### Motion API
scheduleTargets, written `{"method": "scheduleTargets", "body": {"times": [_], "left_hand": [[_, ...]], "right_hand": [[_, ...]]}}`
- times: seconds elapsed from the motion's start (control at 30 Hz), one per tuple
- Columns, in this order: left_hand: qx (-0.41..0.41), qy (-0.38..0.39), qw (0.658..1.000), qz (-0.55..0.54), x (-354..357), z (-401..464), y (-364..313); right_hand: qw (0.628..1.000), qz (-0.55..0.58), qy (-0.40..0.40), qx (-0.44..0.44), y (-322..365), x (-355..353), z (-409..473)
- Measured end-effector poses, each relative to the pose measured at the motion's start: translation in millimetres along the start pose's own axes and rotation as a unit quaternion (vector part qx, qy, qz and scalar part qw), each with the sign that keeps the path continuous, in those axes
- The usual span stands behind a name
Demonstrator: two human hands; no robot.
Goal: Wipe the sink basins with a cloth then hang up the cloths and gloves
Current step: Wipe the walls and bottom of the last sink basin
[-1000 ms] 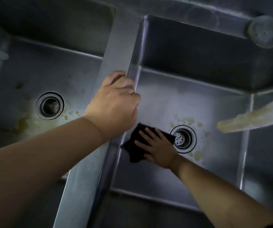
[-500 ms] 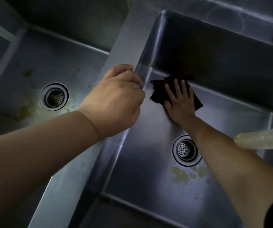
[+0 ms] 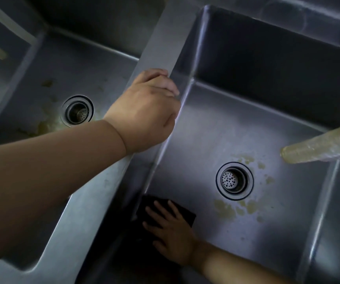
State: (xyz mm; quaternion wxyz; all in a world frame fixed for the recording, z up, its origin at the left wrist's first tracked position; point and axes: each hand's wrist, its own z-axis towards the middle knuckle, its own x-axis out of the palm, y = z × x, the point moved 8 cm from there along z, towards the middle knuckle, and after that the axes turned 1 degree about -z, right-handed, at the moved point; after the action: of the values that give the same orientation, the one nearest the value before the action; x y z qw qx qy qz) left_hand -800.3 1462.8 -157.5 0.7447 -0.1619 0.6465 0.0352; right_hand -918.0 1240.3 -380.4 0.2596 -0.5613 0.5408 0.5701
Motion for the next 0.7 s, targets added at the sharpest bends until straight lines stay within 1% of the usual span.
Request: {"method": "scheduleTargets", "body": {"times": [0.07,0.17,0.23,0.27,0.3,0.4,0.57,0.63,0.7], "left_hand": [[-0.003,0.001,1.000,-0.005,-0.3,0.4,1.0],[-0.005,0.002,1.000,-0.008,-1.0,0.9,1.5],[-0.004,-0.001,1.000,-0.010,-0.5,1.7,1.9],[-0.004,-0.002,1.000,-0.012,-0.2,1.6,2.2],[-0.004,-0.005,1.000,-0.013,-0.2,1.5,2.6],[0.000,-0.007,1.000,-0.005,0.2,2.2,1.9],[0.007,-0.018,1.000,-0.008,-0.6,3.3,2.1],[0.011,-0.020,1.000,-0.004,0.2,2.6,1.9],[0.013,-0.020,1.000,-0.003,-0.4,3.2,2.4]], "right_hand": [[0.999,0.013,-0.012,-0.027,-0.5,-4.5,11.6],[0.996,-0.050,-0.020,-0.076,-21.4,-10.2,32.6],[0.995,-0.042,-0.043,-0.085,-43.2,-17.0,42.4],[0.995,-0.030,-0.059,-0.074,-58.0,-22.6,46.5],[0.996,-0.021,-0.074,-0.046,-77.1,-29.9,51.0],[0.991,-0.035,-0.096,0.087,-149.0,-57.7,68.0],[0.955,-0.030,-0.141,0.259,-261.4,-109.6,104.1],[0.943,-0.033,-0.140,0.299,-291.1,-121.9,117.0],[0.941,-0.047,-0.125,0.311,-302.3,-125.4,124.7]]}}
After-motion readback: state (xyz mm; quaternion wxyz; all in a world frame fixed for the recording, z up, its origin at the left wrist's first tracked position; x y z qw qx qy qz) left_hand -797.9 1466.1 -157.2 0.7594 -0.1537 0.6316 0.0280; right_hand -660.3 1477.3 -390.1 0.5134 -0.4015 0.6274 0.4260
